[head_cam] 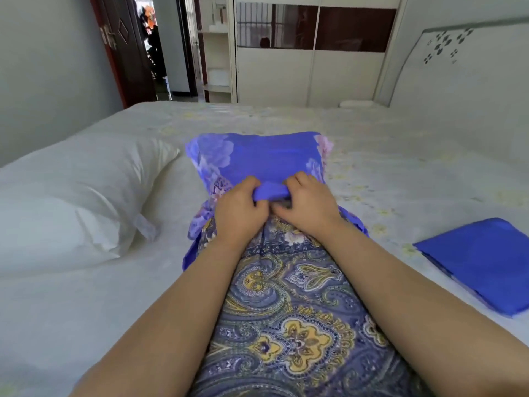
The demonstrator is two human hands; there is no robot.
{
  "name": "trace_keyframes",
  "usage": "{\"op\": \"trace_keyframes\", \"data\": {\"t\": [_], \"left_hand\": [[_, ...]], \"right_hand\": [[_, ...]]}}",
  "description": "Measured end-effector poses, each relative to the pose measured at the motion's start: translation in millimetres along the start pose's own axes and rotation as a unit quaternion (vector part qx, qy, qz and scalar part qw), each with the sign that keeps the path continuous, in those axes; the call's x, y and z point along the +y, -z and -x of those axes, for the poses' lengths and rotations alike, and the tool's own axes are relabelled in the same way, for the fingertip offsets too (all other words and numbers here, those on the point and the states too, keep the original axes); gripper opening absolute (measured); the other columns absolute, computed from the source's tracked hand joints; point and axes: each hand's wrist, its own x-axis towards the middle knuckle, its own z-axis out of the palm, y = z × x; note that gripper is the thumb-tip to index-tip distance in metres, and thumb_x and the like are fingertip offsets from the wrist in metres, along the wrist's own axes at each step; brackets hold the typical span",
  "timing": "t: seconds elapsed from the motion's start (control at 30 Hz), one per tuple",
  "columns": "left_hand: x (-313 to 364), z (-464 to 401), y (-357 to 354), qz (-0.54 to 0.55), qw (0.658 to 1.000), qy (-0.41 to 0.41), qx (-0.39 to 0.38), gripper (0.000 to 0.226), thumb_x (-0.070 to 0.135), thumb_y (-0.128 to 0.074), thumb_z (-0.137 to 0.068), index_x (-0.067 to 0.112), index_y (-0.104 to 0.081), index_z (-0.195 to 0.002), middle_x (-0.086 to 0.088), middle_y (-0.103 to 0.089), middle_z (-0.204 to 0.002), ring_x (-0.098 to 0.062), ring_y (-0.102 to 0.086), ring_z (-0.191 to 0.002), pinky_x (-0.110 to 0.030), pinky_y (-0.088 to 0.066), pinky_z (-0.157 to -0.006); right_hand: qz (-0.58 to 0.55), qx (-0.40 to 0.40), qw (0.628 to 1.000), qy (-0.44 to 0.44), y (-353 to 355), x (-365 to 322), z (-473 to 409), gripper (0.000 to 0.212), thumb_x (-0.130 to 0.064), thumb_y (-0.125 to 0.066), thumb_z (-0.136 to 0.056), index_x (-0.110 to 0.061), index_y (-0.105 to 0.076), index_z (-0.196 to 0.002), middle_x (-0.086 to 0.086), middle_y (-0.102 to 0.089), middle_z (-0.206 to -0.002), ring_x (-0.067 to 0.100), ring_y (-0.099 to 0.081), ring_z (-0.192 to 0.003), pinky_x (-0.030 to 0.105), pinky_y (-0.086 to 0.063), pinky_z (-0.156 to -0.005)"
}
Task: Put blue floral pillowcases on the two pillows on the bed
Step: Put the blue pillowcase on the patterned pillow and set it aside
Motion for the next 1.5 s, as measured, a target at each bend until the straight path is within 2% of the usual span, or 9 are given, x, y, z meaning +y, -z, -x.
{"op": "trace_keyframes", "data": {"t": [0.13, 0.33, 0.43, 0.57, 0.77, 0.9, 1.0, 1.2, 1.5], "left_hand": [[10, 13, 2, -0.027, 0.990, -0.140, 0.023, 0.034, 0.036, -0.045, -0.082, 0.013, -0.042, -0.057, -0.009, -0.048, -0.046, -0.032, -0.048, -0.040, -0.024, -0.026, -0.041], [-30, 40, 6, -0.063, 0.988, -0.137, -0.007, 0.035, 0.042, -0.046, -0.074, 0.017, -0.037, -0.052, -0.003, -0.040, -0.042, -0.026, -0.046, -0.037, -0.021, -0.027, -0.042], [-32, 42, 0, -0.063, 0.989, -0.134, -0.025, 0.044, 0.054, -0.045, -0.076, 0.019, -0.030, -0.054, 0.003, -0.030, -0.045, -0.025, -0.044, -0.038, -0.020, -0.025, -0.043], [-33, 40, -1, -0.075, 0.995, -0.030, -0.063, 0.061, 0.077, -0.045, -0.066, 0.017, -0.052, -0.067, -0.002, -0.055, -0.058, -0.025, -0.054, -0.056, -0.030, -0.040, -0.047], [-49, 12, 21, 0.089, 0.962, 0.171, -0.191, 0.058, 0.072, -0.029, -0.080, 0.024, -0.053, -0.100, -0.005, -0.062, -0.105, -0.027, -0.057, -0.106, -0.038, -0.042, -0.093], [-2, -44, 35, -0.087, 0.992, -0.036, -0.084, 0.041, 0.043, -0.047, -0.094, 0.022, -0.046, -0.130, -0.004, -0.047, -0.132, -0.029, -0.051, -0.116, -0.042, -0.045, -0.089], [44, -92, 27, -0.149, 0.957, -0.222, -0.109, 0.040, 0.034, -0.042, -0.098, 0.030, -0.044, -0.138, 0.005, -0.030, -0.152, -0.026, -0.032, -0.133, -0.045, -0.035, -0.102], [55, -145, 20, -0.329, 0.858, -0.208, -0.336, 0.049, 0.044, -0.020, -0.101, 0.028, -0.064, -0.088, -0.001, -0.059, -0.125, -0.021, -0.038, -0.130, -0.040, -0.012, -0.113], [3, -129, 38, -0.350, 0.884, -0.233, -0.204, 0.048, 0.038, -0.023, -0.103, 0.013, -0.064, -0.095, -0.013, -0.068, -0.098, -0.032, -0.055, -0.100, -0.039, -0.030, -0.095]], "right_hand": [[-0.003, 0.077, 0.997, 0.005, 7, -8, -6, 0.018, -0.020, -0.055, -0.074, -0.009, -0.055, -0.088, 0.012, -0.060, -0.080, 0.033, -0.059, -0.076, 0.034, -0.033, -0.054], [0.003, 0.066, 0.987, -0.147, -3, 73, 42, 0.030, -0.013, -0.058, -0.082, -0.011, -0.056, -0.112, 0.012, -0.056, -0.111, 0.035, -0.058, -0.089, 0.035, -0.040, -0.058], [-0.015, -0.024, 0.970, -0.243, -20, 96, 62, 0.032, -0.018, -0.057, -0.087, -0.008, -0.053, -0.117, 0.017, -0.060, -0.111, 0.038, -0.060, -0.091, 0.033, -0.035, -0.061], [-0.226, -0.140, 0.895, -0.357, -30, 101, 57, 0.030, -0.005, -0.051, -0.090, 0.000, -0.056, -0.119, 0.025, -0.061, -0.116, 0.036, -0.058, -0.104, 0.029, -0.032, -0.070], [-0.250, -0.074, 0.918, -0.298, 4, 71, 33, 0.013, -0.007, -0.044, -0.094, -0.006, -0.056, -0.091, 0.013, -0.055, -0.083, 0.025, -0.050, -0.080, 0.029, -0.030, -0.065], [-0.176, -0.066, 0.960, -0.206, 39, 37, -3, 0.026, -0.020, -0.042, -0.097, -0.007, -0.061, -0.109, 0.021, -0.063, -0.105, 0.034, -0.058, -0.093, 0.030, -0.034, -0.066], [-0.080, -0.069, 0.988, -0.114, 57, 6, -14, 0.032, -0.012, -0.042, -0.095, -0.010, -0.053, -0.125, 0.017, -0.062, -0.115, 0.035, -0.058, -0.101, 0.031, -0.036, -0.069], [0.000, -0.044, 0.998, -0.033, 66, -23, -5, 0.030, -0.019, -0.036, -0.101, -0.008, -0.049, -0.125, 0.015, -0.061, -0.110, 0.034, -0.061, -0.091, 0.032, -0.032, -0.062], [0.060, -0.107, 0.990, -0.073, 76, -2, 52, 0.020, -0.011, -0.040, -0.093, -0.006, -0.046, -0.111, 0.015, -0.063, -0.091, 0.028, -0.048, -0.067, 0.030, -0.027, -0.048]]}}
